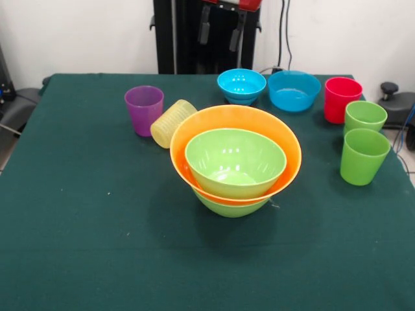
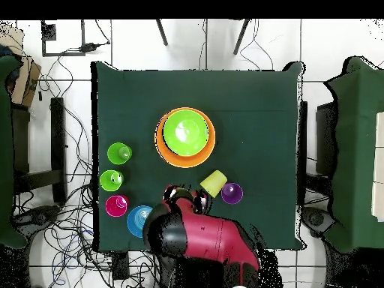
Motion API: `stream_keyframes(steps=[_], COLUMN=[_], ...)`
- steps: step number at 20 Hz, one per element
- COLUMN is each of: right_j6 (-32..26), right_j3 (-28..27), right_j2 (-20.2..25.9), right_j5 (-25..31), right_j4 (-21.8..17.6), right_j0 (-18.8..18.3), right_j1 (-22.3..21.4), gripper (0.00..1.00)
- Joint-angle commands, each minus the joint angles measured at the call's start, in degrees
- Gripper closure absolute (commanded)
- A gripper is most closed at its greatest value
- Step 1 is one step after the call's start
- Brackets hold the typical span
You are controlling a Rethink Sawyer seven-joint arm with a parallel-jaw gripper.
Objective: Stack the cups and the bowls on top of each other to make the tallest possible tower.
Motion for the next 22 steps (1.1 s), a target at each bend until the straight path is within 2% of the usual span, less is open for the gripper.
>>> stream_keyframes(steps=[1, 3, 9, 18, 22], right_j6=[11.9, 12.72, 14.67, 18.6, 19.25], right_j3=[8.78, 9.37, 9.94, 7.45, 5.82], right_j2=[4.71, 4.24, 5.76, 4.34, 4.78], right_j5=[-7.75, -9.73, -14.72, -16.09, -16.3], right_j4=[-0.03, 0.45, 1.53, 4.03, 4.01], right_j0=[3.5, 5.01, 6.19, 11.06, 11.34], right_j1=[1.71, 2.54, 5.96, 8.85, 10.33], gripper=[0.0, 0.0, 0.0, 0.0, 0.0])
